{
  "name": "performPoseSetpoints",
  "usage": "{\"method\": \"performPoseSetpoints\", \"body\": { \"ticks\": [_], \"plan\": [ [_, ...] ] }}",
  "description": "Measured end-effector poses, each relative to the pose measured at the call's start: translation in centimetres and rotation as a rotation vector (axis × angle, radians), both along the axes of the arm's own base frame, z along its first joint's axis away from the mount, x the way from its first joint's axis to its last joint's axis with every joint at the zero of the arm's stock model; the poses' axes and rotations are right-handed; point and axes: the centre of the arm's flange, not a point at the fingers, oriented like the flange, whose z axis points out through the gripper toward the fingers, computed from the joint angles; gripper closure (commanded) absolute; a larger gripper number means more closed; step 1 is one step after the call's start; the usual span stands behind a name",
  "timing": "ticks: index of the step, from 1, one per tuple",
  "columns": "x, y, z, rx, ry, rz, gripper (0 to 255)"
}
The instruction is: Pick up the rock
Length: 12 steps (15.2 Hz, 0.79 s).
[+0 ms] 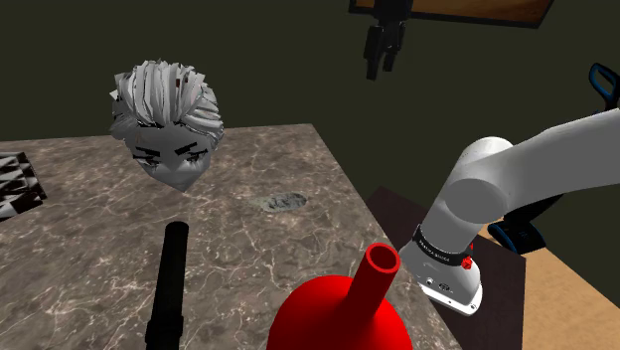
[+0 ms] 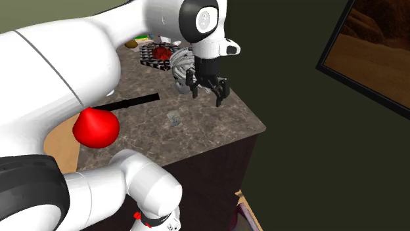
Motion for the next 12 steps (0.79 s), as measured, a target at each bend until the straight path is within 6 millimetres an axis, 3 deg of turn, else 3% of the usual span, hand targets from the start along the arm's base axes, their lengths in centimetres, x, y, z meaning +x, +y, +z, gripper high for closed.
{"method": "performPoseSetpoints", "body": {
  "ticks": [2,5,12],
  "plan": [
    [0.4,0.4,-0.3,-0.003,0.003,0.014,0],
    [2.0,2.6,-2.5,-0.021,0.020,0.091,0],
    [6.0,10.0,-8.4,-0.067,0.062,0.300,0]
  ]
}}
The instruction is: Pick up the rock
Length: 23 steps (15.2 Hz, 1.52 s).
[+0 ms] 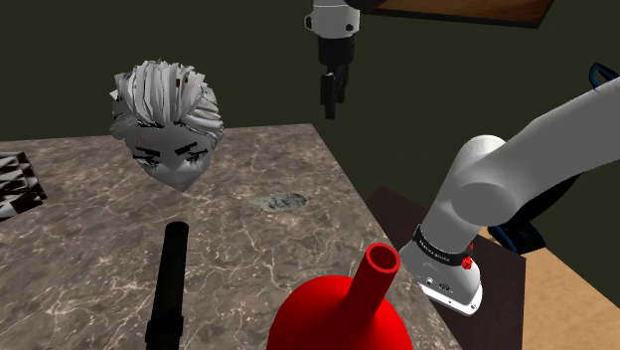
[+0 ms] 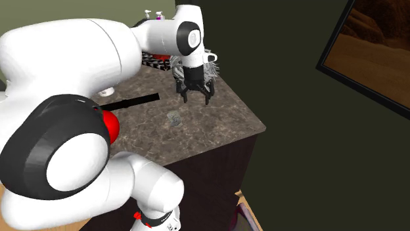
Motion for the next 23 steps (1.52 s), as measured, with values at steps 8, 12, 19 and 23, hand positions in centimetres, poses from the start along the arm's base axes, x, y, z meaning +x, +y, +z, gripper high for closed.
{"method": "performPoseSetpoints", "body": {
  "ticks": [8,12,19,23],
  "plan": [
    [2.3,8.6,-7.5,-0.054,0.050,0.242,0],
    [2.5,12.9,-11.6,-0.081,0.074,0.363,0],
    [1.7,18.7,-17.6,-0.118,0.109,0.531,0],
    [1.8,18.9,-20.0,-0.119,0.110,0.538,0]
  ]
}}
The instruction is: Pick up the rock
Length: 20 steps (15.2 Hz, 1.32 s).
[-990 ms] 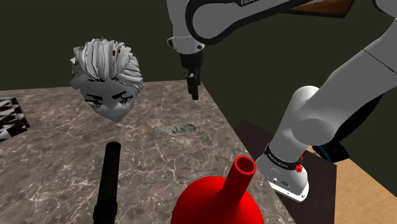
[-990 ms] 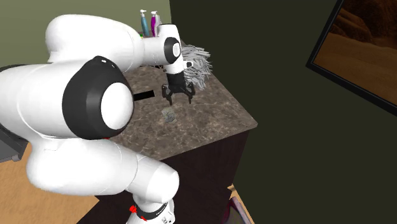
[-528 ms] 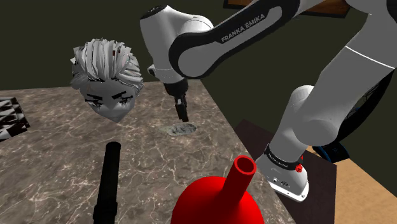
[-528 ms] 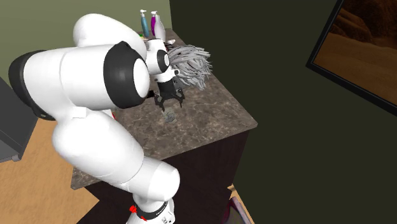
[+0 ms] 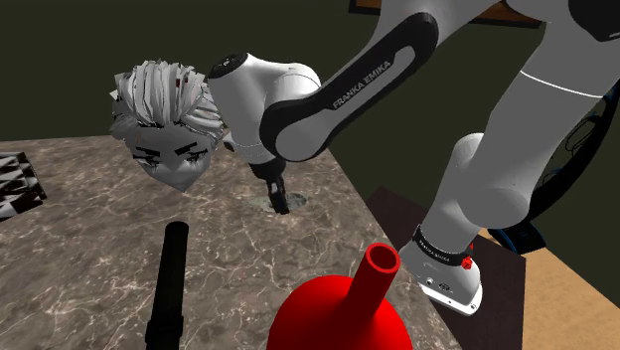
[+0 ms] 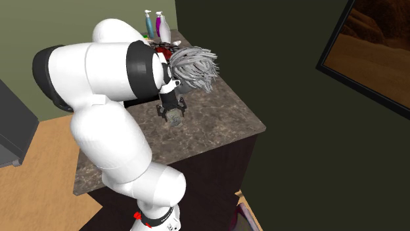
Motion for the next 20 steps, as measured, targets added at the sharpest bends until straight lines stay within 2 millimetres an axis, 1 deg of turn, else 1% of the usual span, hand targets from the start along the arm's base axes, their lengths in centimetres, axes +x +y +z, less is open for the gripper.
{"method": "performPoseSetpoints", "body": {
  "ticks": [2,3,13,16,20],
  "plan": [
    [-0.1,0.0,-0.9,0.000,0.000,0.000,0],
    [-0.1,0.0,-1.1,0.000,0.000,0.000,255],
    [0.0,0.1,-1.2,0.001,-0.002,0.001,255],
    [0.0,0.0,-0.1,0.000,-0.001,0.001,255],
    [0.0,0.0,1.9,0.000,-0.001,0.001,255]
  ]
}}
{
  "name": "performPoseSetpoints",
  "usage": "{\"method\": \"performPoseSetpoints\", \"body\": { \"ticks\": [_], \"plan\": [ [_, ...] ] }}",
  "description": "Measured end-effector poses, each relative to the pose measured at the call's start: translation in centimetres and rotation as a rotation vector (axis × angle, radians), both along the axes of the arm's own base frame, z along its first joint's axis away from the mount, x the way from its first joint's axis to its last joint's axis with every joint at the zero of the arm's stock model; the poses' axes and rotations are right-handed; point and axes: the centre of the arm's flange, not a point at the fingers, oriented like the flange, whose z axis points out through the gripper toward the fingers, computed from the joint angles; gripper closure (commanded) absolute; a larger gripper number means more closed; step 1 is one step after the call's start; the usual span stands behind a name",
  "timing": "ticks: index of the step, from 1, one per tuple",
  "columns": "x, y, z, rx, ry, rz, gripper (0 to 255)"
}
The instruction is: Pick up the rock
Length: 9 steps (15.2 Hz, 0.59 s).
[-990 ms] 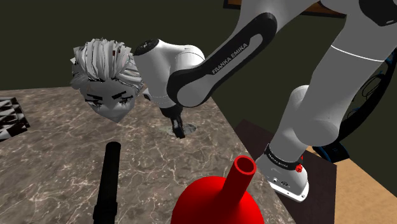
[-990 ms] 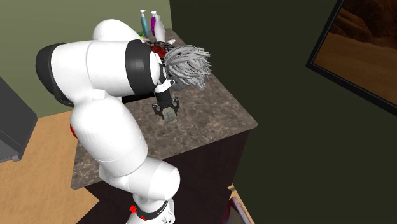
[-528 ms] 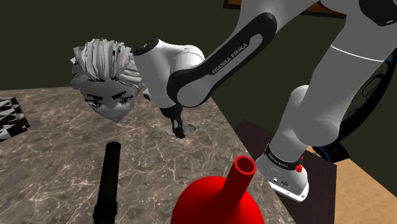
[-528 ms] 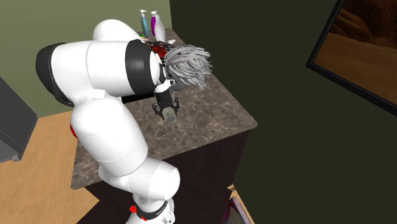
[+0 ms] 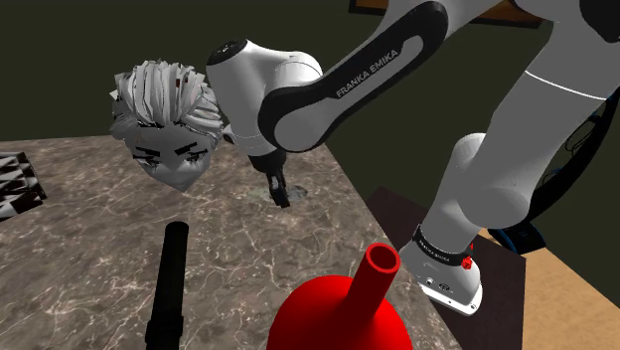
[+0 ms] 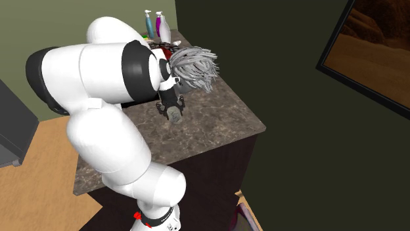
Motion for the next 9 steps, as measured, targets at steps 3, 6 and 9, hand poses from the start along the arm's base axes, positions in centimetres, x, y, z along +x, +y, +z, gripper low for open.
{"method": "performPoseSetpoints", "body": {
  "ticks": [3,6,9],
  "plan": [
    [-0.1,0.0,1.5,0.000,0.000,0.000,255],
    [0.0,0.0,3.2,0.000,0.000,0.000,255],
    [-0.1,0.0,4.5,0.000,0.000,0.000,255]
  ]
}}
